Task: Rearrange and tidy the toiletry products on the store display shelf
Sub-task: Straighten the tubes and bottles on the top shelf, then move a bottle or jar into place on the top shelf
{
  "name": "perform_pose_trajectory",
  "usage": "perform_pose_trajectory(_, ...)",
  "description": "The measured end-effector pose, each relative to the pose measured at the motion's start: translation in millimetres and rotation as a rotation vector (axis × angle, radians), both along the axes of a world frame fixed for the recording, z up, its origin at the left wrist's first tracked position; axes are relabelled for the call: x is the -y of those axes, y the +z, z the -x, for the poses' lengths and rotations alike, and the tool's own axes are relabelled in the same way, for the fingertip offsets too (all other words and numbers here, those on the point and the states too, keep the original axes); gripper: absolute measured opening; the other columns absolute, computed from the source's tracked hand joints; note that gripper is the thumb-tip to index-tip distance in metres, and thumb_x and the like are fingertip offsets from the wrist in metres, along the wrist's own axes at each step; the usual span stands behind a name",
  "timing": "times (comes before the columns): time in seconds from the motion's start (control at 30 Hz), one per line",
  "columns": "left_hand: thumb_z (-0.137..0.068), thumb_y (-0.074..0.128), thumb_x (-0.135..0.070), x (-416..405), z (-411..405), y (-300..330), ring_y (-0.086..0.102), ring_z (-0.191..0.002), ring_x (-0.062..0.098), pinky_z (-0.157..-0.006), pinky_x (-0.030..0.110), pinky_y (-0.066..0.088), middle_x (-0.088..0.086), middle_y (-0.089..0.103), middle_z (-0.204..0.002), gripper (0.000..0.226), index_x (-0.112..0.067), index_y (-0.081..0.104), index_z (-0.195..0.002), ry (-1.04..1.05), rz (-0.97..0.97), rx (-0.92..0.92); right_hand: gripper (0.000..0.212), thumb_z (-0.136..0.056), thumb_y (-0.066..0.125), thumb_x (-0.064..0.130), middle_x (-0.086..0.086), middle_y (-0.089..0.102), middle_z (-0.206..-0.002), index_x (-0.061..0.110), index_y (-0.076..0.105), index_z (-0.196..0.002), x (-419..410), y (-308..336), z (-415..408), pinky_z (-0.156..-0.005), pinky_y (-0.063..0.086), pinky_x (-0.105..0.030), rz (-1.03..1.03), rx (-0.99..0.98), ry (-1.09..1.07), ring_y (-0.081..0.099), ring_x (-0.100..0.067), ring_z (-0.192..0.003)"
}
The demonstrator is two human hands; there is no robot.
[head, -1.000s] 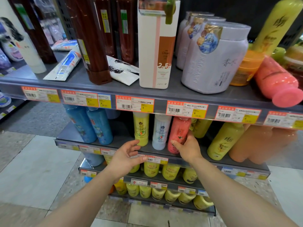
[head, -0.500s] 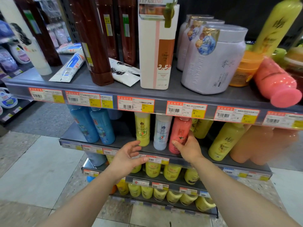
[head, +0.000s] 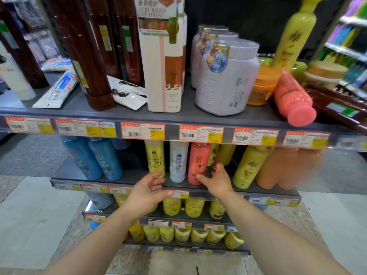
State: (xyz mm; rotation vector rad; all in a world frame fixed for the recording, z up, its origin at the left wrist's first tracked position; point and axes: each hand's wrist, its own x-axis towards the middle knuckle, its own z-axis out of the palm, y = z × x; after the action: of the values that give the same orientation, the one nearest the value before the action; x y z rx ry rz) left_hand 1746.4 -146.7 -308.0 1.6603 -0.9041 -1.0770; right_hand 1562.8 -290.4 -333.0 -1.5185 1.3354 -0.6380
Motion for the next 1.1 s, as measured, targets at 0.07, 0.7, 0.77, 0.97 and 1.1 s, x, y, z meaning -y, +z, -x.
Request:
perform_pose_trajectory(0.07, -0.074, 0.08, -0.013, 3.7, 8.1, 4.9, 0.056, -0.112, 0.01, -0.083, 0.02, 0.049, 0.0, 0.057, -0.126, 0.073, -0.021, 0.045, -0.137, -0.022, 0.001, -0.014, 0.092, -0.074, 0.082, 0.025, -0.007, 0.044, -0.145, 0.019, 0.026, -0.147, -8.5, 4.7, 8.2, -0.108, 0.039, -0.042, -0.029, 0.022, -0.017, 0.043, -0.023, -0.132)
perform_pose_trajectory(0.7, -0.069, 0.082, -0.004, 53.3, 67.0, 65.3, 0.062, -0.109, 0.019, -0.088, 0.029, 0.052, 0.009, 0.06, -0.121, 0.07, -0.015, 0.049, -0.129, -0.236, 0.121, -0.127, 0.075, -0.084, 0.073, 0.026, -0.004, 0.047, -0.14, 0.023, 0.031, -0.146, -58.5, 104.9, 71.1, -0.095, 0.048, -0.029, 0.039, 0.012, -0.076, 0.051, -0.016, -0.119)
perform_pose_trajectory(0.77, -0.068, 0.083, -0.007, 53.2, 65.9, 67.5, 0.063, -0.107, 0.018, -0.084, 0.026, 0.053, 0.007, 0.061, -0.118, 0.067, -0.019, 0.052, -0.125, -0.233, 0.135, -0.118, 0.075, -0.084, 0.073, 0.027, -0.001, 0.048, -0.138, 0.025, 0.031, -0.146, -56.3, 107.2, 70.1, -0.078, 0.049, -0.015, 0.045, 0.016, -0.066, 0.05, -0.012, -0.115)
perform_pose_trajectory(0.97, -0.07, 0.082, -0.008, 48.3, 56.1, 65.2, 0.064, -0.104, 0.012, -0.08, 0.022, 0.053, 0.001, 0.063, -0.116, 0.067, -0.017, 0.052, -0.129, -0.214, 0.134, -0.078, 0.077, -0.081, 0.075, 0.03, -0.003, 0.05, -0.137, 0.023, 0.032, -0.145, -51.2, 98.9, 54.8, -0.093, 0.048, -0.03, 0.042, -0.018, -0.054, 0.052, -0.015, -0.113)
perform_pose_trajectory(1.1, -0.072, 0.082, -0.011, 44.4, 47.5, 63.6, 0.057, -0.111, 0.012, -0.095, 0.026, 0.045, -0.003, 0.06, -0.116, 0.062, -0.021, 0.051, -0.125, -0.188, 0.125, 0.003, 0.078, -0.08, 0.076, 0.033, -0.001, 0.051, -0.136, 0.022, 0.033, -0.144, -44.8, 90.6, 35.4, -0.097, 0.049, -0.037, 0.028, -0.046, -0.034, 0.053, -0.015, -0.113)
